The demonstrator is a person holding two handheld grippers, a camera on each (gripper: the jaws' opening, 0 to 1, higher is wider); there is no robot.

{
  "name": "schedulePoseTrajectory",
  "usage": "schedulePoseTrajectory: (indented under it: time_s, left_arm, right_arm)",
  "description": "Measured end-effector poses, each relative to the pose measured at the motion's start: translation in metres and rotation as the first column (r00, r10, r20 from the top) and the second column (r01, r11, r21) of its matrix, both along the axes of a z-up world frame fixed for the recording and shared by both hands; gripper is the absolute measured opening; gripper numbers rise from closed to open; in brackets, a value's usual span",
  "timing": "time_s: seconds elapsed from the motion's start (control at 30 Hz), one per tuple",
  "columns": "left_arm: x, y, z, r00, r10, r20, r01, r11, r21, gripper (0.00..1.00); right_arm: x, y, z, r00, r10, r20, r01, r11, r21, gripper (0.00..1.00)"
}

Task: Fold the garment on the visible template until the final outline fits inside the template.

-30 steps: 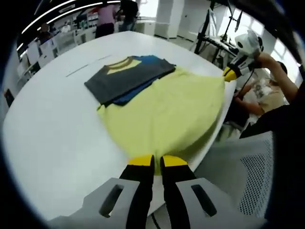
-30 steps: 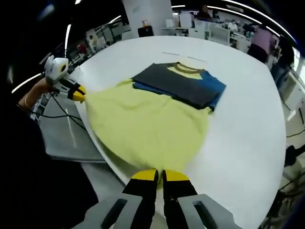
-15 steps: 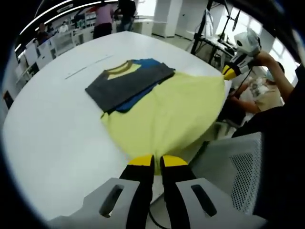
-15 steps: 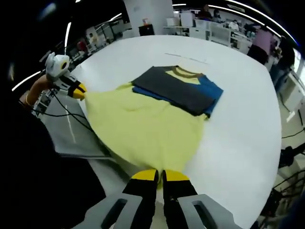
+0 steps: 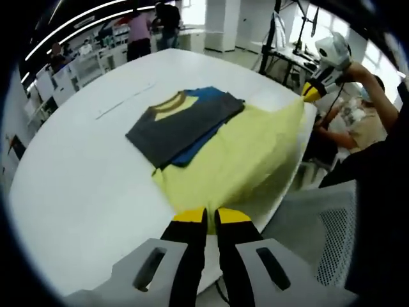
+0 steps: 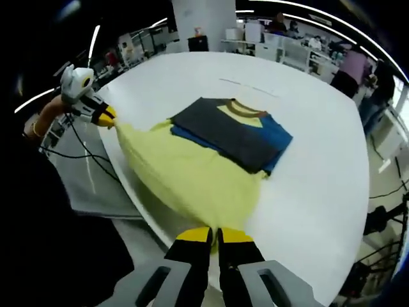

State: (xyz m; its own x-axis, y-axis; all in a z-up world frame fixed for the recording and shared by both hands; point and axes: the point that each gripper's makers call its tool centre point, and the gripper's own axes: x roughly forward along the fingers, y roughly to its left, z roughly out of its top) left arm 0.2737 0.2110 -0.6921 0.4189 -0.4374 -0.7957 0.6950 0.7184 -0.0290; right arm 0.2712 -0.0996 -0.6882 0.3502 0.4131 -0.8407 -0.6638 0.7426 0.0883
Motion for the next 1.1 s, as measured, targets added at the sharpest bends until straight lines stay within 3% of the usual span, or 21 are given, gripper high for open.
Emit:
schedulePoseTrajectory:
  time_s: [0.17,0.67,0.97,1.1]
  left_arm:
    - [0.012,0.0,0.001,1.0,0.007,0.016,-0.007,1.0,0.001,0.02]
    - [0.065,-0.003,0.024,0.987,0.078,0.139,-0.073,0.996,-0.042,0.02]
    - [0.1,-0.006,0.045,0.967,0.137,0.213,-0.119,0.989,-0.093,0.02]
    - [0.117,-0.008,0.057,0.952,0.164,0.259,-0.139,0.984,-0.113,0.02]
  right_arm:
    - [0.016,0.002,0.001,0.999,0.004,0.042,-0.003,1.0,-0.017,0.0]
    - [0.072,0.0,0.009,0.986,-0.031,0.166,0.04,0.998,-0.052,0.0]
    - [0.11,-0.002,0.024,0.962,-0.088,0.257,0.1,0.994,-0.033,0.0]
    - [0.128,-0.003,0.034,0.941,-0.104,0.322,0.121,0.992,-0.032,0.0]
